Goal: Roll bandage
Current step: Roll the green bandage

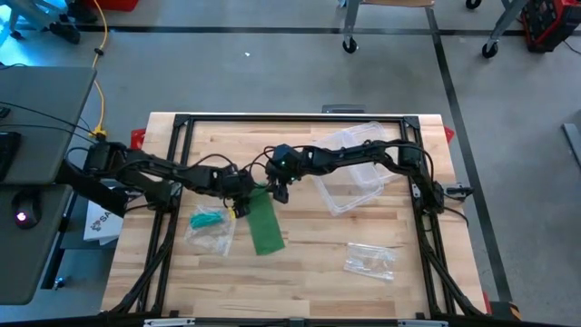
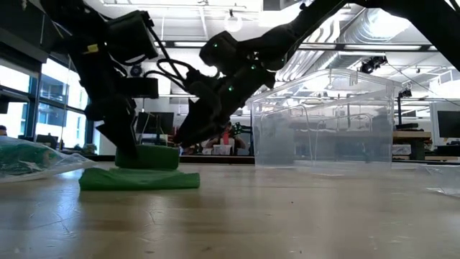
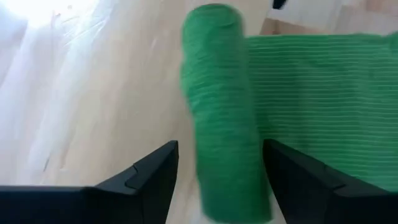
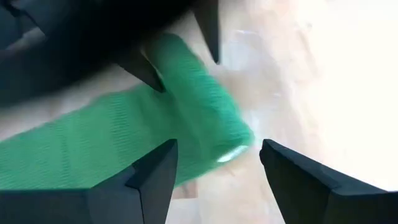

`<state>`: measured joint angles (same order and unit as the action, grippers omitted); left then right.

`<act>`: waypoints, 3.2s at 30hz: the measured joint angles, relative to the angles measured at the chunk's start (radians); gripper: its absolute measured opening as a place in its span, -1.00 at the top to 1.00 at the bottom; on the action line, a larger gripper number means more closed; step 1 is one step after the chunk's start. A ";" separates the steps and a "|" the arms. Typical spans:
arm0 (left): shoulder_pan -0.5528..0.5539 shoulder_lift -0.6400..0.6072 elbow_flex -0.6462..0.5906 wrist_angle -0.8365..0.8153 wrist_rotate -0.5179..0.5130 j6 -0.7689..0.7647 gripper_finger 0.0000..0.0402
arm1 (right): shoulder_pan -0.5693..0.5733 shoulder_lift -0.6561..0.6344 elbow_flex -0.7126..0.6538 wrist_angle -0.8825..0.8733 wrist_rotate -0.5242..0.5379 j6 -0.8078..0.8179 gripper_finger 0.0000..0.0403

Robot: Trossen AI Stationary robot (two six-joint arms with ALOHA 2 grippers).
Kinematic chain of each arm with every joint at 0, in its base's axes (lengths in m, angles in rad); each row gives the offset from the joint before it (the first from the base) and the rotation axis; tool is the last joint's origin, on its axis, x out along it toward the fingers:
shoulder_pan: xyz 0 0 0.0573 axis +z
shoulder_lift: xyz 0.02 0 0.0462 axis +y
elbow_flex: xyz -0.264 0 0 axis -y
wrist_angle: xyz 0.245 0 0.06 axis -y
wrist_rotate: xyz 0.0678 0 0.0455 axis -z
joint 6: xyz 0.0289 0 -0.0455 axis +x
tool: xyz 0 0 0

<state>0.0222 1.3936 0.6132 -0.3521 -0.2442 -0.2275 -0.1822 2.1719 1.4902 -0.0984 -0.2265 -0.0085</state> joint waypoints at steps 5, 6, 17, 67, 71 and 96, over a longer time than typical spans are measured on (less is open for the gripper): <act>-0.002 -0.065 0.000 -0.045 0.004 -0.033 -0.14 | 0.003 -0.004 0.000 0.027 0.008 -0.012 -0.12; -0.007 -0.080 0.000 -0.040 0.007 -0.032 -0.14 | 0.005 -0.005 0.000 0.043 -0.006 -0.011 -0.10; -0.027 -0.215 0.000 -0.113 -0.057 -0.170 -0.08 | 0.034 0.085 0.002 0.299 0.016 0.054 0.66; -0.289 0.052 0.090 -0.149 -0.168 -0.159 0.07 | 0.190 0.046 0.003 0.051 0.152 0.079 1.00; -0.298 0.052 0.116 -0.205 -0.181 -0.186 0.07 | 0.229 0.050 0.003 0.076 0.185 0.083 1.00; -0.515 0.262 -0.046 0.611 -0.014 -0.478 0.08 | 0.194 0.008 -0.001 0.032 0.233 0.096 1.00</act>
<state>-0.4928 1.6556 0.5674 0.2591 -0.2577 -0.7059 0.0117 2.1803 1.4895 -0.0666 0.0066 0.0878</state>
